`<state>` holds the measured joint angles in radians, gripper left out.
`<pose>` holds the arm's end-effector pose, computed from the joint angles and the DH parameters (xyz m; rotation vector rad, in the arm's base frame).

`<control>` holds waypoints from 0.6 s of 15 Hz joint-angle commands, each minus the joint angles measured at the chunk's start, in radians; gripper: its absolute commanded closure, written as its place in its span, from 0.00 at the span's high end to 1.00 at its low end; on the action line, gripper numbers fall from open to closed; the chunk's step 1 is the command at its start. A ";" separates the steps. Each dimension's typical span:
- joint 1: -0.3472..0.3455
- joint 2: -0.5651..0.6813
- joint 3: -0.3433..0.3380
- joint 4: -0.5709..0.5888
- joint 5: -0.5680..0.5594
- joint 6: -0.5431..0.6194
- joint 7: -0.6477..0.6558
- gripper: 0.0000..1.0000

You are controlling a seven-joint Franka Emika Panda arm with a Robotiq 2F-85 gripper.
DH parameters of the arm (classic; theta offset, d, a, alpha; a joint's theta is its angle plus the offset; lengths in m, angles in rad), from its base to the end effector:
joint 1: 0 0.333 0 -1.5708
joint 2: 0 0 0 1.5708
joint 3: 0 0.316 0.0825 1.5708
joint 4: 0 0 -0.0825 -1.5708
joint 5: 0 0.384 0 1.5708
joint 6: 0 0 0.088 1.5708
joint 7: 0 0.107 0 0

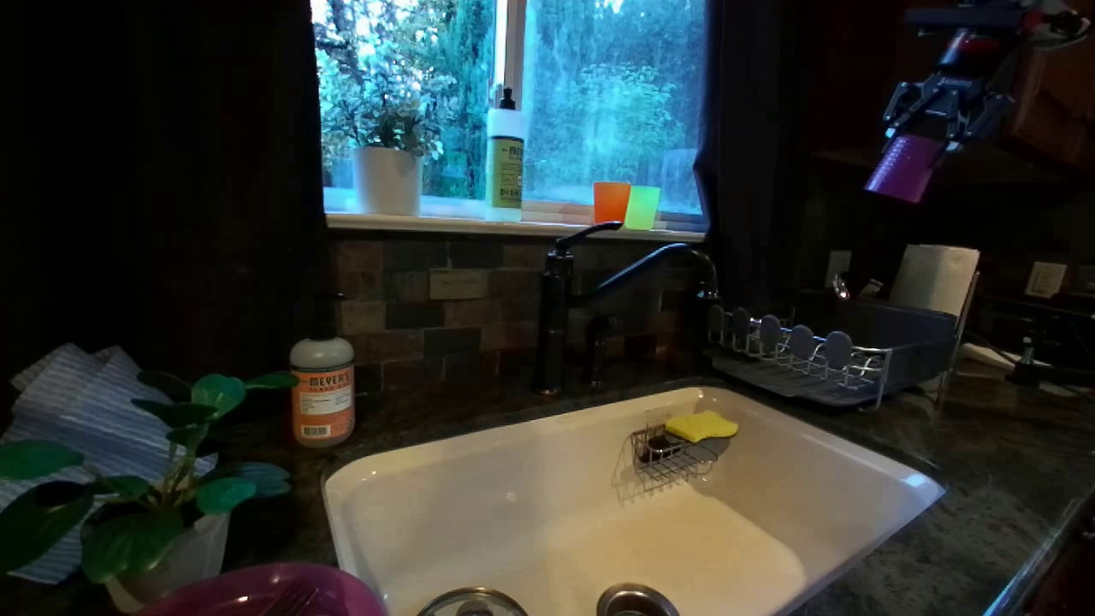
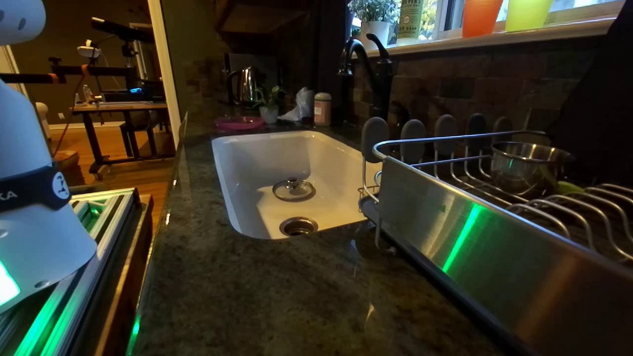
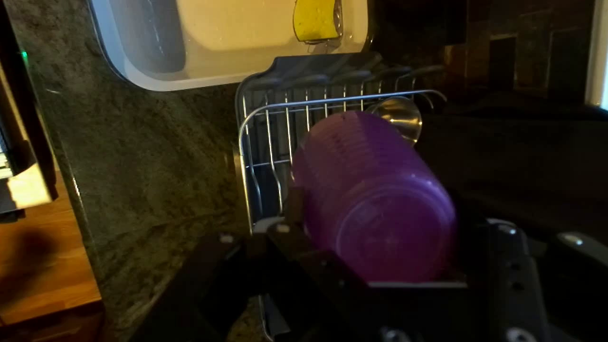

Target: Put the purple cup inside the drying rack

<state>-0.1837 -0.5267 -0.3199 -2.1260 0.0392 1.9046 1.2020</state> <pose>0.3573 -0.2283 0.6309 -1.8823 2.1317 -0.2756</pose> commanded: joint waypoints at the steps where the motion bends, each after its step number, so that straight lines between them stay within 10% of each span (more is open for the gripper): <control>1: -0.066 0.026 0.047 0.008 0.037 -0.005 -0.028 0.70; 2: -0.066 0.032 0.047 0.011 0.038 -0.005 -0.028 0.70; 3: -0.082 0.021 0.063 -0.009 0.013 0.025 0.001 0.45; 9: -0.130 0.213 0.035 -0.036 0.073 0.324 -0.020 0.45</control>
<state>-0.2981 -0.4349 -0.2784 -2.1704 0.0475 2.1124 1.2028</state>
